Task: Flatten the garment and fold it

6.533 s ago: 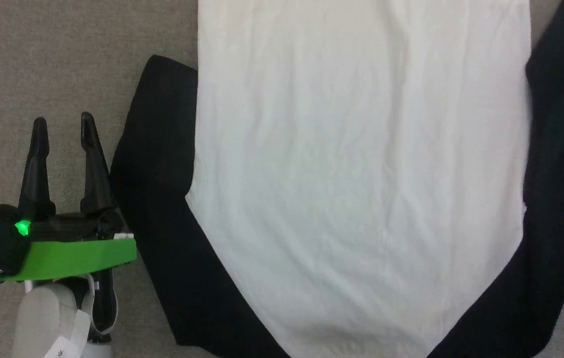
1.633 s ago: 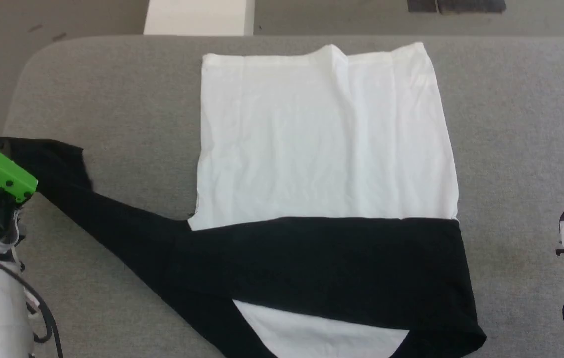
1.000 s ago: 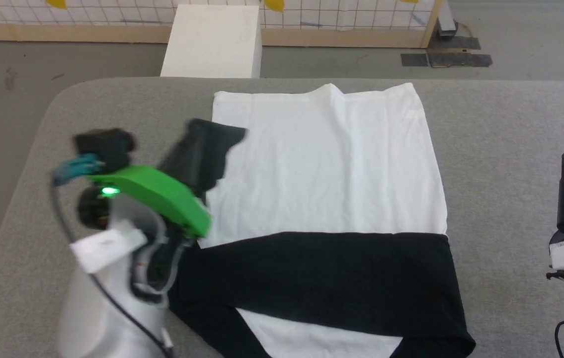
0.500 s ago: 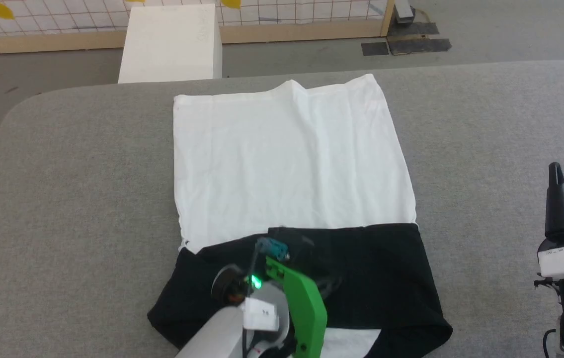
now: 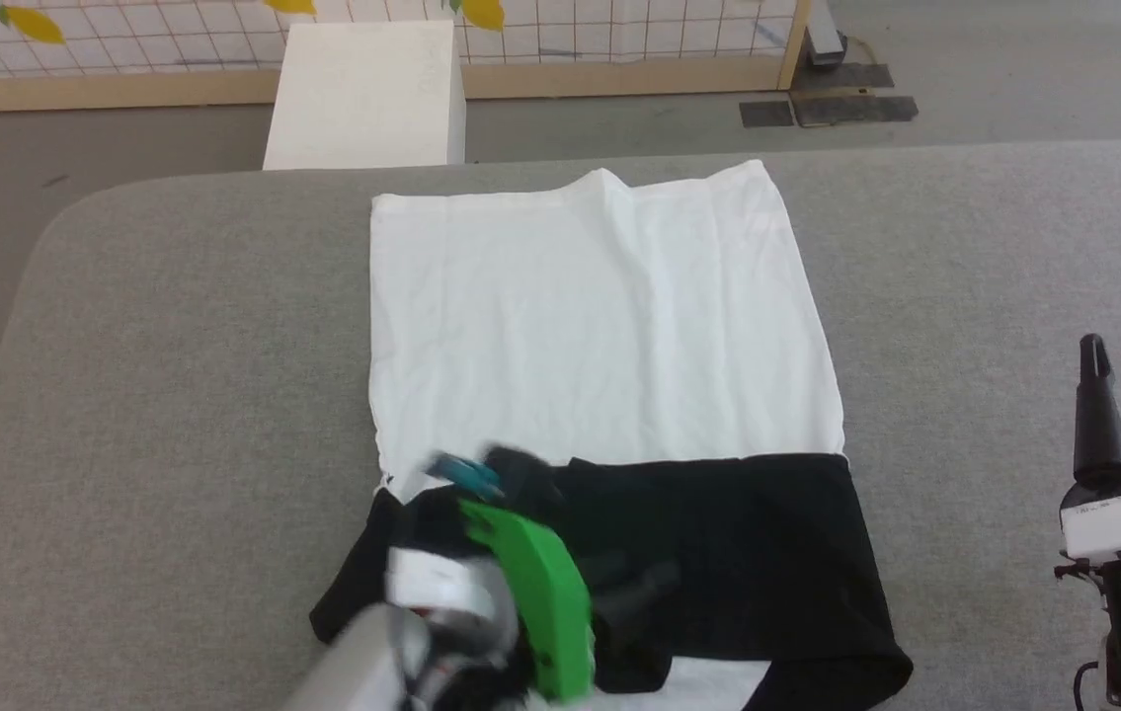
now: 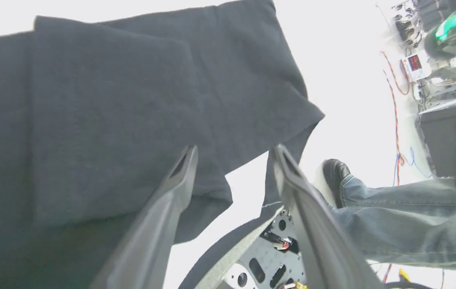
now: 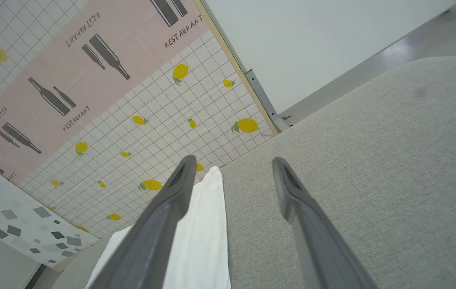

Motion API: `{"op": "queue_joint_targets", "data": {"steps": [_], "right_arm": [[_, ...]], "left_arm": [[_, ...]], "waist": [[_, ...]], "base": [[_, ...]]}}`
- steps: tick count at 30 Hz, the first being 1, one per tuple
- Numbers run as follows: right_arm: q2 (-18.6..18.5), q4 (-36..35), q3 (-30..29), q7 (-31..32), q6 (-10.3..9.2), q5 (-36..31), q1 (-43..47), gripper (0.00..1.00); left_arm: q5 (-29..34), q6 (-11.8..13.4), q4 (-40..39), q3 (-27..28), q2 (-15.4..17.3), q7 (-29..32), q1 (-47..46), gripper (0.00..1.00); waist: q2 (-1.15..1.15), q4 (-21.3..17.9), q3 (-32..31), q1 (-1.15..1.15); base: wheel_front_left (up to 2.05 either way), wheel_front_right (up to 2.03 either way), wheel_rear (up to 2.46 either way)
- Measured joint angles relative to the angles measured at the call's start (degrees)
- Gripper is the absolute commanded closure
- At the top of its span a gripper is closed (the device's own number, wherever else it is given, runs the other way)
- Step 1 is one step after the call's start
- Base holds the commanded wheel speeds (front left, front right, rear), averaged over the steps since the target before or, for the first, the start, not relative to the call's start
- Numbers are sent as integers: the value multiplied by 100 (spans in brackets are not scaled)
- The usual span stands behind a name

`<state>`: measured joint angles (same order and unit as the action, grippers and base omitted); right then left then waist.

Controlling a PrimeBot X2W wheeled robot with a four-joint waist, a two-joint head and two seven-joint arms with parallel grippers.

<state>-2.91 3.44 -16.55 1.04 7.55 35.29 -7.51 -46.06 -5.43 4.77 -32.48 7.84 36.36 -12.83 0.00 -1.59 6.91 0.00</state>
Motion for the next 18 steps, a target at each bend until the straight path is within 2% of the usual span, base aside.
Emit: {"op": "queue_joint_targets", "data": {"steps": [2, 4, 7, 9, 12, 14, 18], "right_arm": [[1, -19, 25, 40, 0, -12, 1, 0], [0, -59, 71, 105, 0, -71, 1, 0], [1, -102, 172, 245, 0, -159, -11, 0], [2, -111, 238, 356, 0, -224, -53, 0], [0, -143, 364, 455, 0, -339, -122, 0], [2, -130, 437, 536, 0, -374, -210, 0], [2, -14, 530, 656, 0, -498, -563, 0]], "left_arm": [[-327, 104, -359, 513, -37, -279, 12, 0], [-349, 200, -661, 1094, -8, -839, -33, 0], [-145, 285, -812, 1866, 152, -1840, -101, 0], [147, 347, -769, 2193, 318, -2388, -132, 0], [600, 354, -624, 2471, 457, -3243, -130, 0], [1127, 356, -472, 2560, 573, -3989, -129, 0], [1557, 382, -96, 2641, 549, -4875, -110, 0]], "waist": [[0, 32, -34, 0], [0, 70, -54, 0], [0, 106, -51, 0], [0, 122, -24, 0], [0, 144, 47, 0], [0, 159, 113, 0], [0, 184, 283, 0]], "base": [[0, 0, 0], [0, 0, 0], [0, 0, 0], [0, 0, 0], [0, 0, 0], [0, 0, 0], [0, 0, 0]]}}
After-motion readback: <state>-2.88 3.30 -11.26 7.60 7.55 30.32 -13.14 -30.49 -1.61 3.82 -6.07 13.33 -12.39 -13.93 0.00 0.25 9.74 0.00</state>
